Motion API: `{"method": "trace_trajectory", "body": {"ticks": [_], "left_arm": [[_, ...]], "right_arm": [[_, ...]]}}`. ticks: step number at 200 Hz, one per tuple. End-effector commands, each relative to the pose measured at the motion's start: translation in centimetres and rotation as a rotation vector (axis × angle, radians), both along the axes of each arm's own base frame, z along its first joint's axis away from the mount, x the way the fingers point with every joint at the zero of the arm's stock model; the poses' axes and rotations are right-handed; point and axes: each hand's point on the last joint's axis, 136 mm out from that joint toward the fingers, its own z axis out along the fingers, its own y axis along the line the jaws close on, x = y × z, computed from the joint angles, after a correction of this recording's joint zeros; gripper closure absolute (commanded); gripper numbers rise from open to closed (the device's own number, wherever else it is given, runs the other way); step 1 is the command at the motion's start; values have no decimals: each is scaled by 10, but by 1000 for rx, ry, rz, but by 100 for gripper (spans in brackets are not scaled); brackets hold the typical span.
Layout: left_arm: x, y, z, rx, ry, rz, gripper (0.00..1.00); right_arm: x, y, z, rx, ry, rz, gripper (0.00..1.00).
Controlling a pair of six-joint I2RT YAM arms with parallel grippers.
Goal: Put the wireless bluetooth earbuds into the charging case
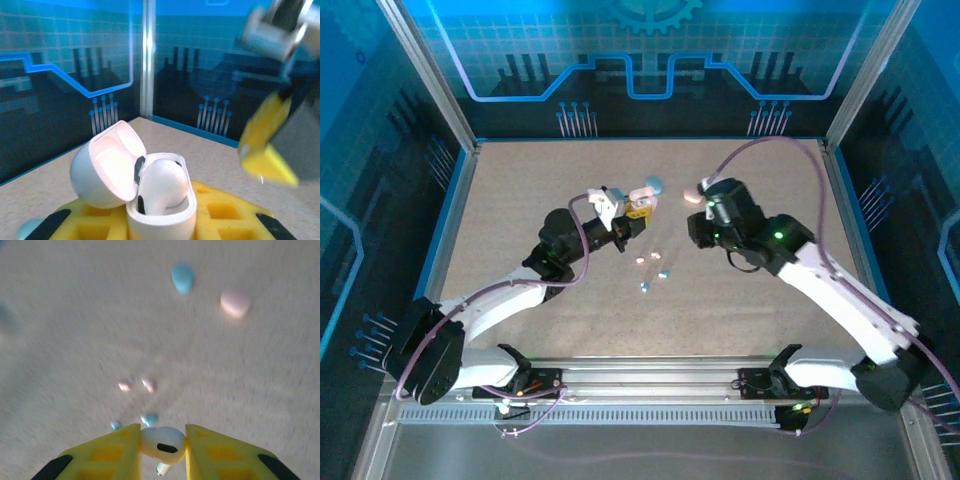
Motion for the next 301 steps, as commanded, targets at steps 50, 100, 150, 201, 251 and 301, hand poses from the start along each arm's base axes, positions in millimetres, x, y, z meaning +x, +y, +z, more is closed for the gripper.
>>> {"method": "trace_trajectory", "body": {"ticks": [50, 100, 150, 201, 251, 301], "left_arm": [[-32, -44, 36, -93, -35, -288, 79], [-33, -49, 40, -106, -23, -307, 78], [-34, -49, 40, -111, -24, -313, 78], [-34, -48, 42, -122, -25, -313, 78], [-33, -48, 43, -134, -28, -308, 78], [-30, -45, 43, -139, -33, -283, 79]], "right_arm": [[5, 18, 92, 135, -239, 121, 72], [4, 32, 93, 171, -228, 170, 72], [3, 39, 85, 182, -190, 193, 73], [4, 45, 75, 171, -167, 211, 73], [3, 46, 67, 165, -154, 223, 73], [-4, 47, 65, 173, -148, 247, 74]]}}
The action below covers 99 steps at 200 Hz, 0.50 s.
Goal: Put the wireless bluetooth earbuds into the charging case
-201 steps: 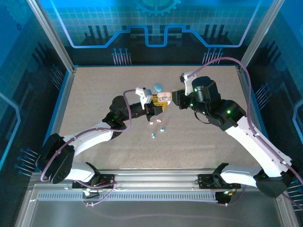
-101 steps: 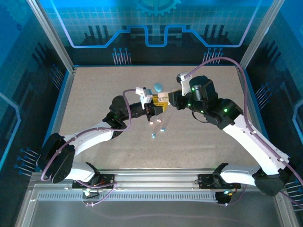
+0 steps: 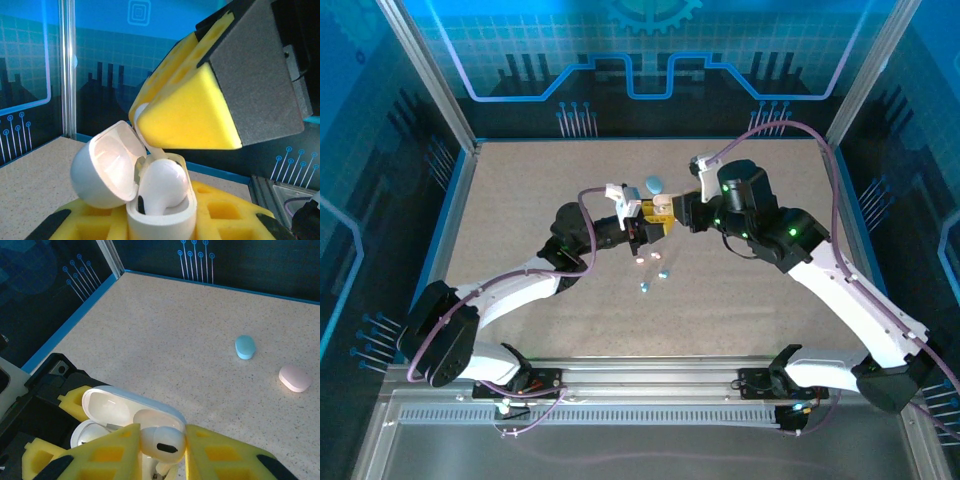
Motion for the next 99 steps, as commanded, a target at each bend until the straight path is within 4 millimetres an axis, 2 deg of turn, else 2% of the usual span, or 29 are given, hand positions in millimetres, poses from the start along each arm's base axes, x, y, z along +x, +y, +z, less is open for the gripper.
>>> {"method": "trace_trajectory", "body": {"ticks": [1, 64, 99], "left_arm": [[0, 0, 19, -44, -57, 7, 78], [4, 4, 20, -52, -69, 47, 79], [2, 4, 21, -53, -83, 38, 79]], "right_arm": [[-6, 2, 2, 9, -14, 31, 74], [-20, 8, -12, -8, 26, 118, 72], [-20, 6, -15, -16, 39, 108, 70]]}}
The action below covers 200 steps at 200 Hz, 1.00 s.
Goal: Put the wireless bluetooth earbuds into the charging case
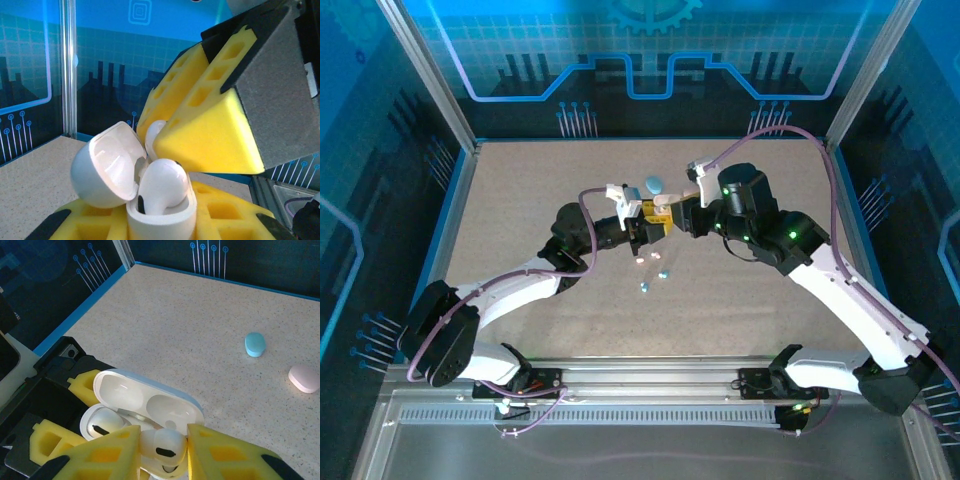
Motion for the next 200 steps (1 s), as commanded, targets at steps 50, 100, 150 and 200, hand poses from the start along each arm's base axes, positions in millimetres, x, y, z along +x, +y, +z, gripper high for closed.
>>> {"method": "trace_trajectory", "body": {"ticks": [50, 100, 150, 200], "left_arm": [[-3, 3, 20, -43, -92, 19, 79], [-5, 3, 18, -23, -103, 10, 78], [-5, 3, 16, -14, -103, 7, 78], [-6, 2, 15, -5, -116, 4, 78]], "right_arm": [[-11, -2, 0, 25, 26, 23, 60], [-9, -8, 11, 93, 40, -7, 51], [-13, -7, 26, 198, 62, 40, 47], [-4, -23, 22, 196, 78, -51, 51]]}}
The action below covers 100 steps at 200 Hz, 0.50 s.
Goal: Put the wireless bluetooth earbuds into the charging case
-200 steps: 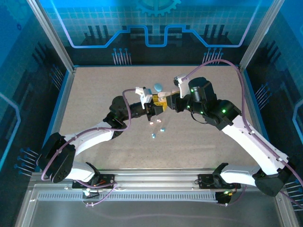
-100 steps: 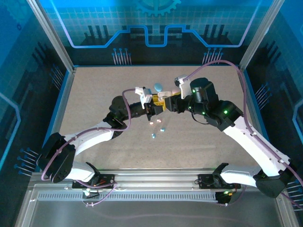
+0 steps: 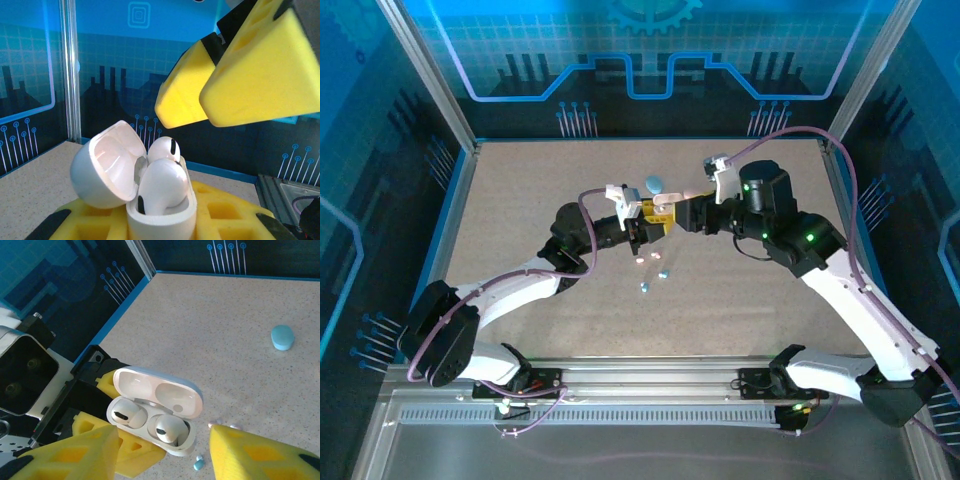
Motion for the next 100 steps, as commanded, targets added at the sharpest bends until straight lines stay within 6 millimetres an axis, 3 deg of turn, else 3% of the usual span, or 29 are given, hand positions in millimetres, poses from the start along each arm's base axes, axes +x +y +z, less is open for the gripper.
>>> {"method": "trace_trajectory", "body": {"ticks": [1, 44, 68, 100], "left_arm": [[-6, 2, 14, -14, -75, -1, 78], [-10, 0, 13, 4, -99, -23, 79], [-11, -1, 9, 25, -98, -32, 79], [-17, -3, 9, 47, -115, -67, 79]], "right_arm": [[4, -11, 4, 24, 2, -51, 52], [14, -22, -4, 34, 50, -106, 61], [23, -31, -1, 62, 81, -125, 54], [31, -26, -1, 114, 161, -63, 51]]}}
